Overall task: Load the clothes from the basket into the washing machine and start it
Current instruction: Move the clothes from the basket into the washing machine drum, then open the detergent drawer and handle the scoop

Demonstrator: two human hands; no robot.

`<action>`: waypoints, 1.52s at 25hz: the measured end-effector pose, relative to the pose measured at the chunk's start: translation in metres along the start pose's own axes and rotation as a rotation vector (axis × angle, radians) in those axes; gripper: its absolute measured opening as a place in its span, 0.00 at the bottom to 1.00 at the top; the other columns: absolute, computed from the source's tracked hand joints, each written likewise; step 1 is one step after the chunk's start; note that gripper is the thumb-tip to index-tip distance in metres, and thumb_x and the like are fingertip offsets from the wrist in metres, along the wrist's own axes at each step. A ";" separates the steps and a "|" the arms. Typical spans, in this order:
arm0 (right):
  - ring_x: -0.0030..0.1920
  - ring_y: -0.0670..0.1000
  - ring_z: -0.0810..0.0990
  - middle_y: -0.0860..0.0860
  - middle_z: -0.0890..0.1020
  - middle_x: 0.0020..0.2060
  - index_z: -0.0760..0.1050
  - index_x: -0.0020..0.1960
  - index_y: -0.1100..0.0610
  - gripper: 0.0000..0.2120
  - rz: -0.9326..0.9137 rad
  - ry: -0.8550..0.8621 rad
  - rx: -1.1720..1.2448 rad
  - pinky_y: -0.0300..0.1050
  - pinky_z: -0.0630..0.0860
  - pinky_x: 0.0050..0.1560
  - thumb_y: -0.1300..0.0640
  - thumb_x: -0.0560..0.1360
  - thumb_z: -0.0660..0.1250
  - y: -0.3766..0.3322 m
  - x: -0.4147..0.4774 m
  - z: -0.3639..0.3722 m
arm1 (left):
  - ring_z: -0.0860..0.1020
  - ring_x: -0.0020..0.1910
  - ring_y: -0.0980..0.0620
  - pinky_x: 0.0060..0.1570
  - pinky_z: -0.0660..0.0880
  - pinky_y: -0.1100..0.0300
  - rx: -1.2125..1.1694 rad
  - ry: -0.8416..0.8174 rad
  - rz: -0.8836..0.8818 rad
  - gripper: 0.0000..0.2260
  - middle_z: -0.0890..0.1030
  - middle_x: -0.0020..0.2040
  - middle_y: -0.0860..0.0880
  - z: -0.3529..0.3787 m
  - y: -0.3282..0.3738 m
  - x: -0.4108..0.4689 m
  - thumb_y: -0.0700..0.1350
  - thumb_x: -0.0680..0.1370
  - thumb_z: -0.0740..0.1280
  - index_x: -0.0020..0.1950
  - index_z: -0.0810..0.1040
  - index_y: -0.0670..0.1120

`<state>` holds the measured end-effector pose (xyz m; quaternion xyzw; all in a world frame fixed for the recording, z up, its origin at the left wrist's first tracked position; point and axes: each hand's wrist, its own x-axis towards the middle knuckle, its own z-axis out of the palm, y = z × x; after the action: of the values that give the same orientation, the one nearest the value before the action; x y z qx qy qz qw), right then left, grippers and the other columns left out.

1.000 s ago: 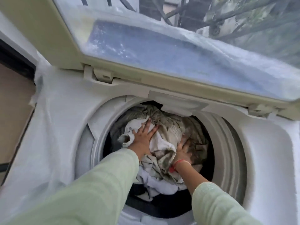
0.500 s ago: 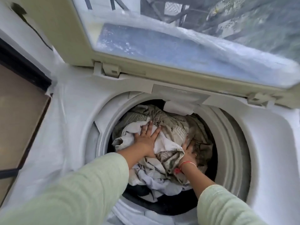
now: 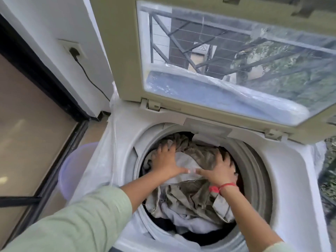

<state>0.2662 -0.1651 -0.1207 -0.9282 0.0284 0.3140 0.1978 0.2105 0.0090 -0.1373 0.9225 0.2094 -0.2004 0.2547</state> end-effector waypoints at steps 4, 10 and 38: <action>0.74 0.68 0.43 0.56 0.32 0.74 0.26 0.72 0.43 0.65 0.214 -0.025 -0.183 0.70 0.55 0.68 0.31 0.58 0.72 0.027 0.006 0.071 | 0.32 0.73 0.37 0.63 0.45 0.26 -0.032 -0.171 -0.232 0.66 0.27 0.74 0.46 0.045 -0.022 0.015 0.70 0.54 0.74 0.72 0.27 0.57; 0.73 0.70 0.49 0.63 0.31 0.72 0.23 0.71 0.51 0.65 0.220 -0.016 -0.260 0.63 0.57 0.70 0.31 0.61 0.70 0.036 0.033 0.122 | 0.31 0.72 0.34 0.62 0.48 0.25 -0.023 -0.300 -0.266 0.68 0.22 0.70 0.44 0.099 -0.044 0.053 0.61 0.55 0.80 0.71 0.26 0.59; 0.56 0.57 0.78 0.53 0.78 0.57 0.68 0.65 0.52 0.22 -0.188 0.380 -0.169 0.49 0.77 0.50 0.45 0.73 0.65 -0.011 -0.160 -0.042 | 0.71 0.61 0.56 0.55 0.64 0.65 -0.241 0.187 0.463 0.18 0.74 0.61 0.53 -0.116 -0.012 -0.119 0.50 0.74 0.70 0.63 0.74 0.53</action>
<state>0.1639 -0.1828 0.0085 -0.9825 -0.0476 0.1149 0.1390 0.1359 0.0486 0.0067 0.9233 0.0382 -0.0243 0.3813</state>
